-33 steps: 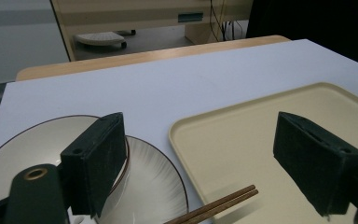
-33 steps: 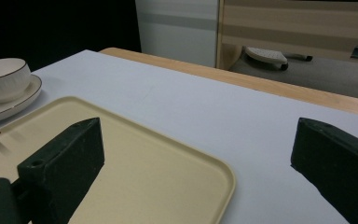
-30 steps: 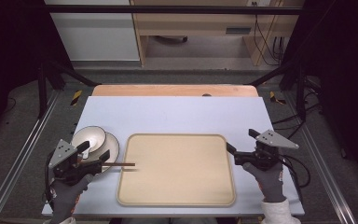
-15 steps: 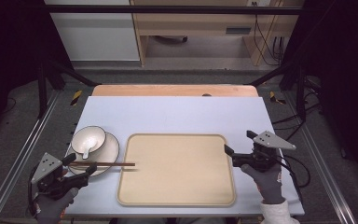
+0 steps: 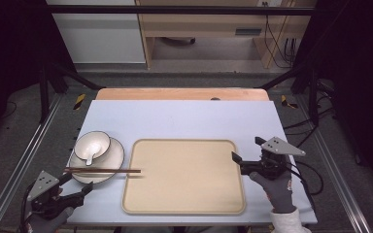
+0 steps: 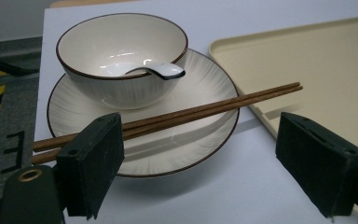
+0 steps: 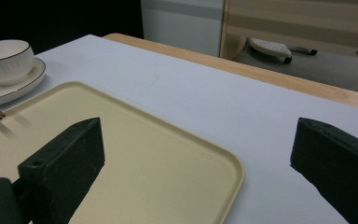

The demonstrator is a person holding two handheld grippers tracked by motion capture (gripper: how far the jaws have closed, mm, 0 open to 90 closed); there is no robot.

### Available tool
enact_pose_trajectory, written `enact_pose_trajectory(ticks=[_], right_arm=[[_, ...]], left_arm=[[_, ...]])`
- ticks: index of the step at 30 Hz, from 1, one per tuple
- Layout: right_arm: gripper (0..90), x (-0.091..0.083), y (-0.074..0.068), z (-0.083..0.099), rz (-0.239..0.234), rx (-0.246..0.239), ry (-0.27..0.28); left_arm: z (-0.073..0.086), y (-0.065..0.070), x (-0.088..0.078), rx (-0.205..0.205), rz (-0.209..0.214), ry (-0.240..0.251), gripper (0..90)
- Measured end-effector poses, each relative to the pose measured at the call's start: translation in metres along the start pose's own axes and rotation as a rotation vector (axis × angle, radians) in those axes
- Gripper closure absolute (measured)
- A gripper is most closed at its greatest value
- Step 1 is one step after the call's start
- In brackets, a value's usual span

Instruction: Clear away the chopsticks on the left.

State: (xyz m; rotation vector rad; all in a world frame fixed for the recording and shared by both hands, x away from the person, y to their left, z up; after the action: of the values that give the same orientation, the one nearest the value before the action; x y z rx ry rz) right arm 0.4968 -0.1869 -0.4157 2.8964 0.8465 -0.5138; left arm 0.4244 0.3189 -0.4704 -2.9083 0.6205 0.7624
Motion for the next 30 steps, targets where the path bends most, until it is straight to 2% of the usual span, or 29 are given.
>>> enact_pose_trajectory(ticks=[4, 10, 16, 21, 28, 30], right_arm=[[3.1, 0.000, 0.000, 0.000, -0.001, 0.000, 0.000], [3.3, 0.002, 0.000, 0.001, -0.005, -0.001, -0.007], [3.4, 0.003, -0.002, 0.001, -0.003, -0.002, -0.009], [3.4, 0.003, -0.002, 0.002, -0.004, -0.007, -0.012], [3.5, 0.003, -0.002, 0.001, -0.002, -0.006, -0.009], [3.5, 0.002, -0.003, 0.001, -0.002, -0.007, -0.008]], left_arm=[[0.000, 0.001, 0.008, 0.034, -0.018, -0.019, 16.6], [0.002, -0.009, 0.029, 0.066, -0.042, -0.058, 22.9], [0.001, -0.013, 0.047, 0.101, -0.035, -0.086, 31.5], [0.006, -0.012, 0.052, 0.131, -0.039, -0.121, 35.7], [0.009, -0.013, 0.053, 0.136, -0.033, -0.131, 38.1], [0.010, -0.012, 0.053, 0.156, -0.037, -0.141, 38.0]])
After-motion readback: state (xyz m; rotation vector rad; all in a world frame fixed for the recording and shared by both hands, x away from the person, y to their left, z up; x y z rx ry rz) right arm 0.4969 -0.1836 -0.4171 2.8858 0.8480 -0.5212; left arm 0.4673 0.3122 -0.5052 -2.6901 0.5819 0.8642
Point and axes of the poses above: each handheld gripper's, and its own axes: x roughly forward along the jaws, z roughly out of its underside, y roughly to its right, the point moved 8 cm from there along x, roughly forward along the jaws, and after that the axes turned 1 degree about y, right-handed, at the moved point
